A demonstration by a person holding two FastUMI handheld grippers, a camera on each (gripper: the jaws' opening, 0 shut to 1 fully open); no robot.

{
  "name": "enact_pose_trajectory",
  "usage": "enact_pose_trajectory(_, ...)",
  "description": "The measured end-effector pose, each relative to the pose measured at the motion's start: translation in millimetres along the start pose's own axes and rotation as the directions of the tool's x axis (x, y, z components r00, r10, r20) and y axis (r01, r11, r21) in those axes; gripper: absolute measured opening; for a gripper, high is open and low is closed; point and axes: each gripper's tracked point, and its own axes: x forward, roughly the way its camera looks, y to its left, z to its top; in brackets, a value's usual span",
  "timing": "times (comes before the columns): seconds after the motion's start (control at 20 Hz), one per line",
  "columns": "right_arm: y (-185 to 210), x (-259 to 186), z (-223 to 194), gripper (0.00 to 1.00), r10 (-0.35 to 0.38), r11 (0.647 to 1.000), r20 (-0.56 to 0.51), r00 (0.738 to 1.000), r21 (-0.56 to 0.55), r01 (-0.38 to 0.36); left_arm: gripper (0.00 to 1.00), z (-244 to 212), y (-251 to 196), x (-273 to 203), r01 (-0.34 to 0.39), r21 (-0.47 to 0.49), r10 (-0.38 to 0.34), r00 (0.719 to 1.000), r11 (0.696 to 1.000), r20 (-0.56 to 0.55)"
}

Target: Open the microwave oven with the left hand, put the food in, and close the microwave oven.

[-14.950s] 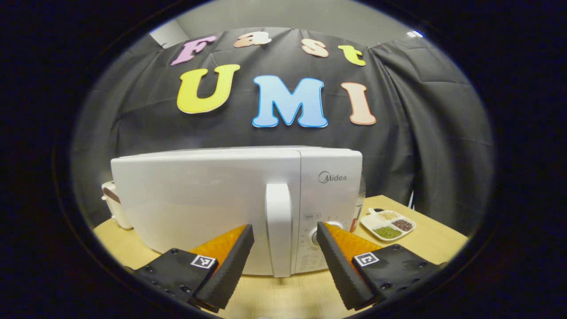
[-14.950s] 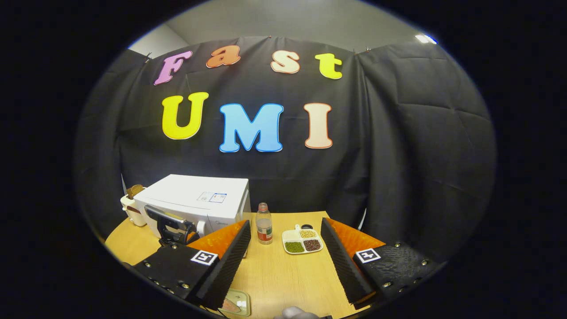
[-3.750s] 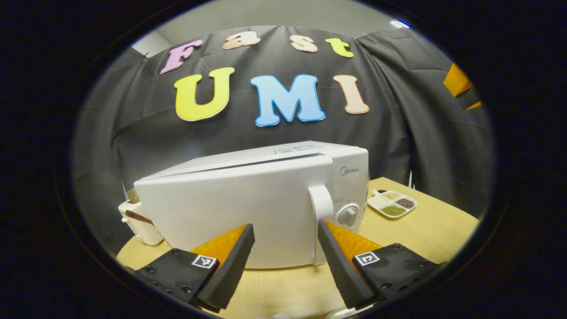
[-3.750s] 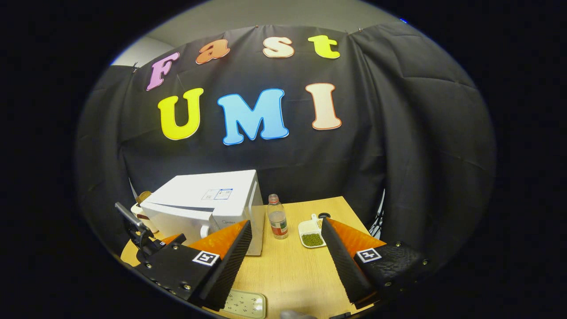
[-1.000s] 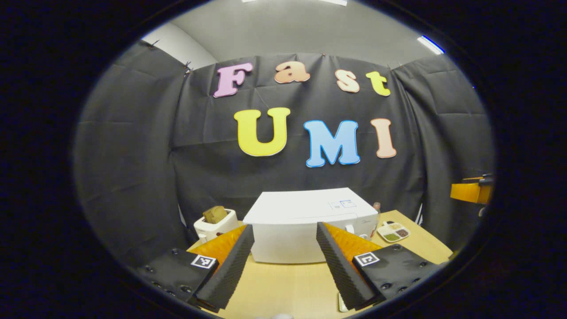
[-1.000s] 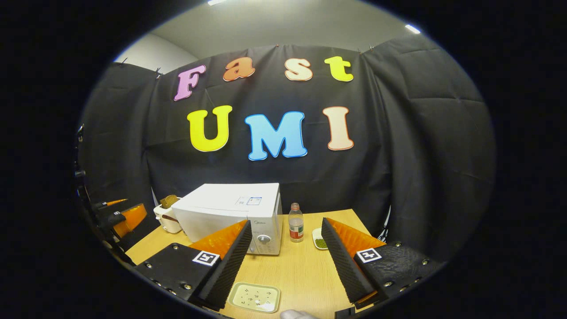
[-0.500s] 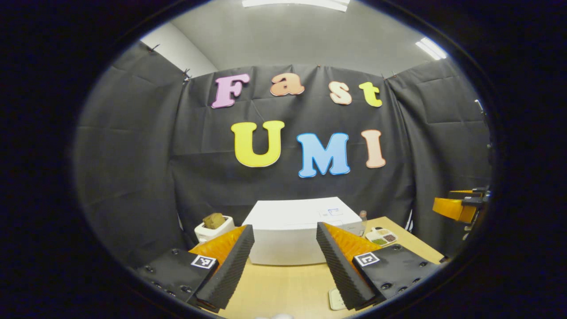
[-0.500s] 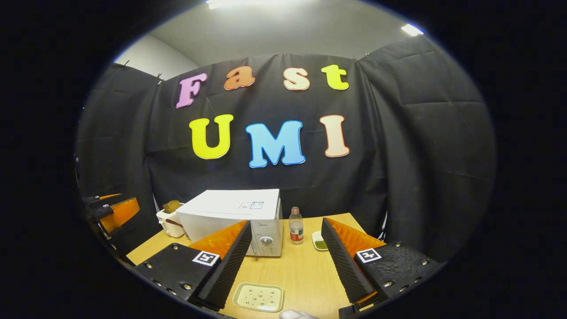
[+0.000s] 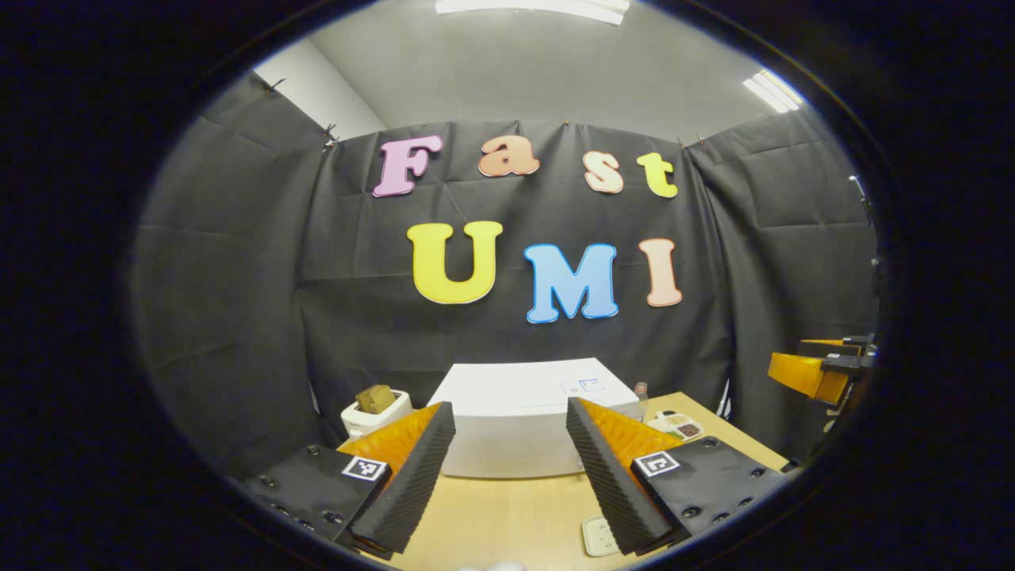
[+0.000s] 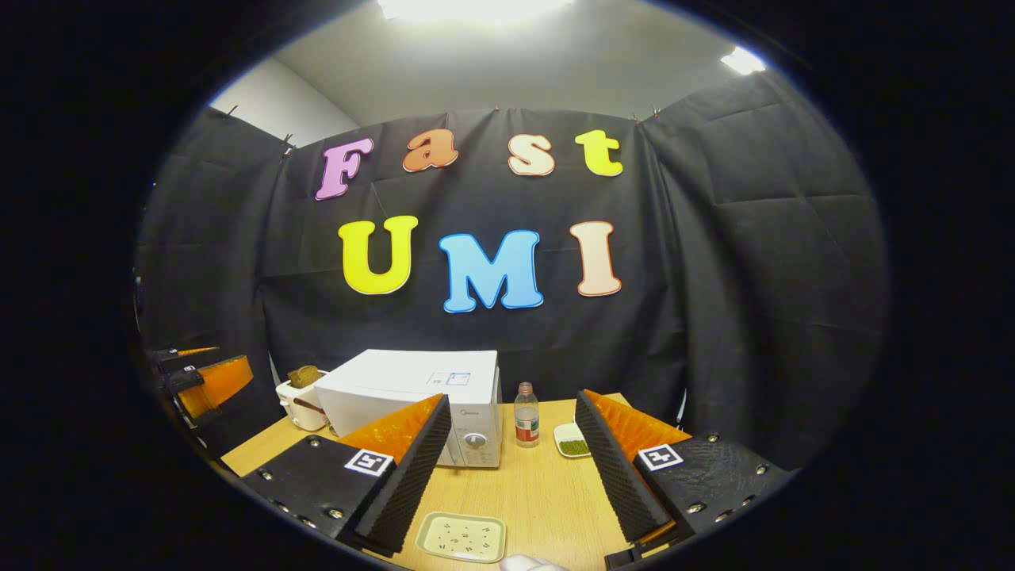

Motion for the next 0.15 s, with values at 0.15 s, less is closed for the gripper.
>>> enact_pose_trajectory(0.15, 0.3, 0.1, 0.5, 0.96, -0.006, 1.0, 0.005, 1.0, 0.003, 0.006, 0.99, -1.6, -0.5, 0.9, 0.009, 0.008, -0.009, 1.0, 1.0, -0.001)
